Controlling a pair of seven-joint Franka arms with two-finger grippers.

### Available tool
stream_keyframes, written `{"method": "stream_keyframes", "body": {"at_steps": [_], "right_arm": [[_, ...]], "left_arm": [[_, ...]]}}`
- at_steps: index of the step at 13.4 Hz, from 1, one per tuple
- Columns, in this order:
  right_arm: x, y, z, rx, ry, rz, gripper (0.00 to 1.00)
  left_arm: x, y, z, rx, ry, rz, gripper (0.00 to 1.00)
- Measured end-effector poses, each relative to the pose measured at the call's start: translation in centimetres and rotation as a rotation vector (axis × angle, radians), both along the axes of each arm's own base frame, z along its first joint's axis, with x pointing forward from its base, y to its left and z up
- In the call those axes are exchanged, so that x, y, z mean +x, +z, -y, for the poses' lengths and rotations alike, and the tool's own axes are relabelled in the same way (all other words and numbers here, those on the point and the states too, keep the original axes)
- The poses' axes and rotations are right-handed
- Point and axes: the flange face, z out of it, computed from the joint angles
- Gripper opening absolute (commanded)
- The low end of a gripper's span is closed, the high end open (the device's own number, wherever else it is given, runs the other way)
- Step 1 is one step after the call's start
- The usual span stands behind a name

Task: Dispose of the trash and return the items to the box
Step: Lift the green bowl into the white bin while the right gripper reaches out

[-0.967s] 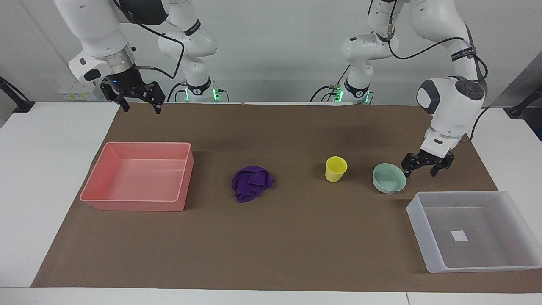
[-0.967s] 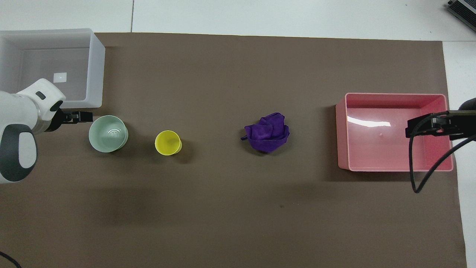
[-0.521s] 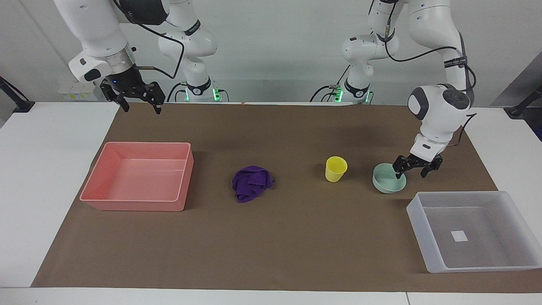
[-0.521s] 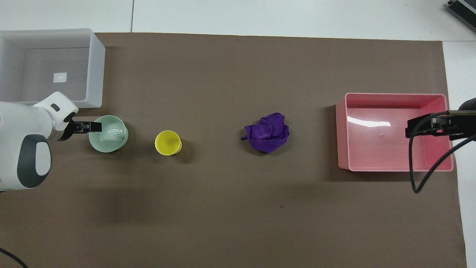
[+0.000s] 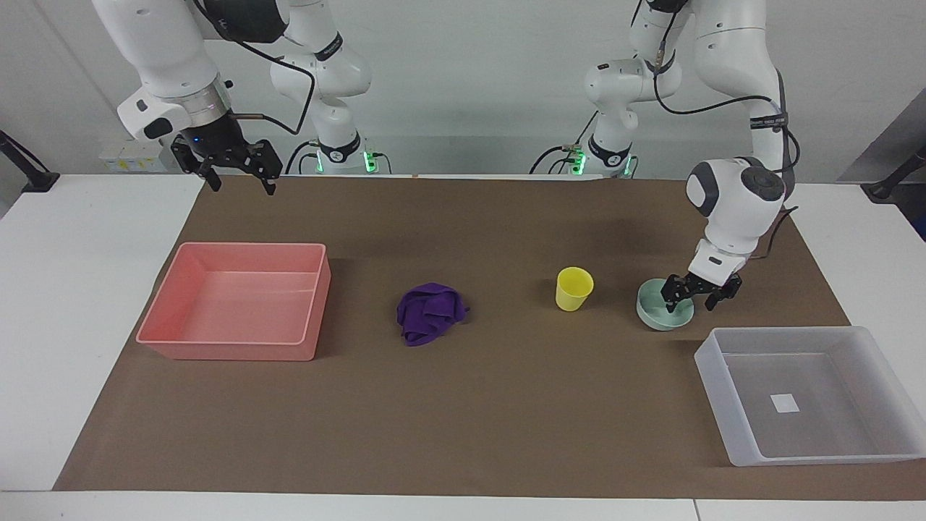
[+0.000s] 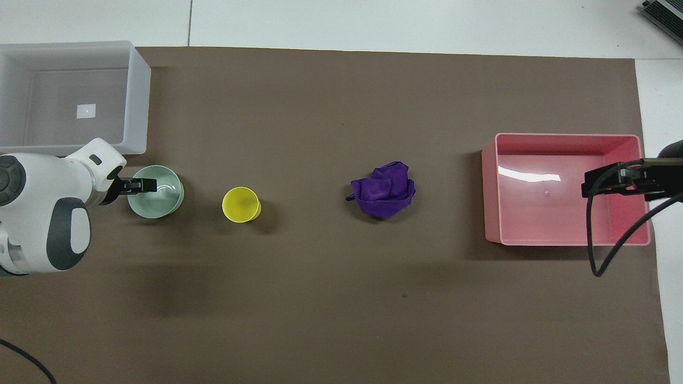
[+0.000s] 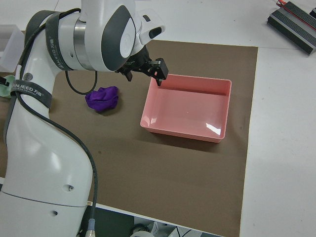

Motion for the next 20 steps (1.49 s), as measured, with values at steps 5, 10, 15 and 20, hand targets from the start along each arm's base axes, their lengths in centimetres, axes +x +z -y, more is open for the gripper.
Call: {"method": "stream_keyframes", "body": {"at_steps": [5, 10, 15, 20], "right_arm": [[0.0, -0.1, 0.0, 0.000, 0.000, -0.001, 1.00], [0.0, -0.2, 0.0, 0.000, 0.001, -0.004, 1.00], [0.6, 0.2, -1.6, 0.001, 0.031, 0.047, 1.00], [3.2, -2.9, -6.8, 0.006, 0.054, 0.121, 1.00]], "left_arm": [[0.1, 0.1, 0.5, 0.000, -0.008, 0.003, 0.00], [1.0, 6.5, 0.4, 0.015, -0.053, -0.012, 0.00], [3.9, 13.9, -0.6, 0.022, -0.052, 0.046, 0.00], [9.3, 17.1, -4.3, 0.021, 0.004, 0.147, 0.00]]}}
